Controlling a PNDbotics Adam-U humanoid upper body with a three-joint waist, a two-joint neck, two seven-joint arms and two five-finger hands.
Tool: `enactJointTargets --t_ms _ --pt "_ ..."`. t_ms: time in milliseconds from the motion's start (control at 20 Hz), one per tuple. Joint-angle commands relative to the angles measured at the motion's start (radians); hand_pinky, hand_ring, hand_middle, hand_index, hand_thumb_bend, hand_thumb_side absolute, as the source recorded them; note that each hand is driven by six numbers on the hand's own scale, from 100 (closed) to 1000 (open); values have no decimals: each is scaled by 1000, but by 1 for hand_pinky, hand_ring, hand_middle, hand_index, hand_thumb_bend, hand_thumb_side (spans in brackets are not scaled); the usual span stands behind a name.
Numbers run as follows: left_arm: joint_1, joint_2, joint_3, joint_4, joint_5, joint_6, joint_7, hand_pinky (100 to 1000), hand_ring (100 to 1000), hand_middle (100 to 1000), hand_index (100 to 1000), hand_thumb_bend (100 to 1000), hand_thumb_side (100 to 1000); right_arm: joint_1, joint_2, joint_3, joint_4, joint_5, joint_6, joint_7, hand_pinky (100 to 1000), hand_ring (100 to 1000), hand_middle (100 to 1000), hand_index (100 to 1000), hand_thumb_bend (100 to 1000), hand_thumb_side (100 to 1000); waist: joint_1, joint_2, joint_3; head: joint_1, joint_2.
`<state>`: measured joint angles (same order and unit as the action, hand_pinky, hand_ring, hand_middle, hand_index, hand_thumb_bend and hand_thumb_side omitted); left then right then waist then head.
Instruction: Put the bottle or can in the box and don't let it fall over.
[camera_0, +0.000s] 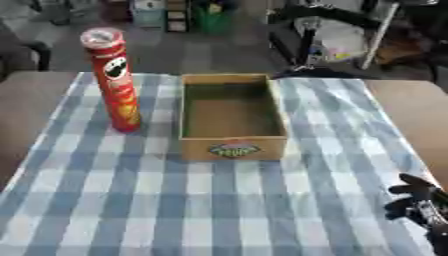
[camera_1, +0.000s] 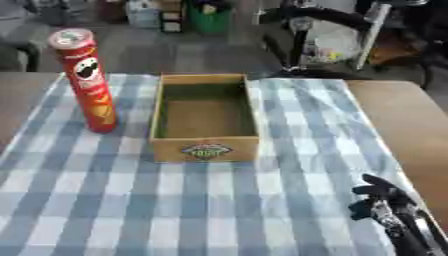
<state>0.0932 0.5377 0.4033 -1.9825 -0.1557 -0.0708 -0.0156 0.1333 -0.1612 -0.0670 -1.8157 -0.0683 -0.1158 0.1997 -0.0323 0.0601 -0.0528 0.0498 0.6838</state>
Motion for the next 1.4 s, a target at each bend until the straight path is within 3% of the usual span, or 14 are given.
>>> enactJointTargets --t_ms 50,550,650,800,1000,1150,1250,1350,1400 --pt "-5 18 4 -18 1 -4 1 616 682 699 801 100 582 -6 -7 -5 -11 -1 -1 -1 529 572 655 843 100 640 4 -12 2 -6 -2" --pt "-5 31 2 -18 0 -8 -2 619 693 710 808 100 577 -6 -7 -5 -11 -1 -1 0 529 572 655 843 100 640 4 -12 2 -15 -7" --pt "-18 76 -7 -17 -2 -9 -14 640 718 732 823 100 568 -5 -9 -4 -11 0 0 0 529 572 655 843 100 640 5 -12 0 -21 -9" --pt "-83 223 -33 30 6 -8 -60 672 758 778 855 100 583 -3 -12 -3 -12 2 0 2 529 572 655 843 100 640 10 -15 -1 -28 -11" --pt "-253 447 -105 190 1 -42 -206 749 831 848 910 103 608 0 -18 4 -12 4 0 8 528 572 655 843 100 639 14 -19 -13 -26 -13" --pt "-427 563 -194 356 -12 -82 -312 789 868 879 924 173 627 0 -23 9 -11 3 0 13 528 572 655 843 100 640 18 -22 -35 -18 -13" --pt "-560 594 -270 474 -40 -107 -380 821 891 901 930 224 637 0 -27 13 -11 2 1 18 528 572 655 843 100 640 21 -24 -47 -15 -15" --pt "-698 573 -348 586 -91 -133 -449 839 906 917 936 289 689 1 -30 17 -10 0 1 21 528 572 655 843 100 642 22 -28 -55 -10 -14" --pt "-770 545 -384 640 -127 -148 -483 844 909 922 938 309 663 2 -31 18 -10 -1 1 23 528 572 656 843 100 639 23 -30 -58 -9 -14"
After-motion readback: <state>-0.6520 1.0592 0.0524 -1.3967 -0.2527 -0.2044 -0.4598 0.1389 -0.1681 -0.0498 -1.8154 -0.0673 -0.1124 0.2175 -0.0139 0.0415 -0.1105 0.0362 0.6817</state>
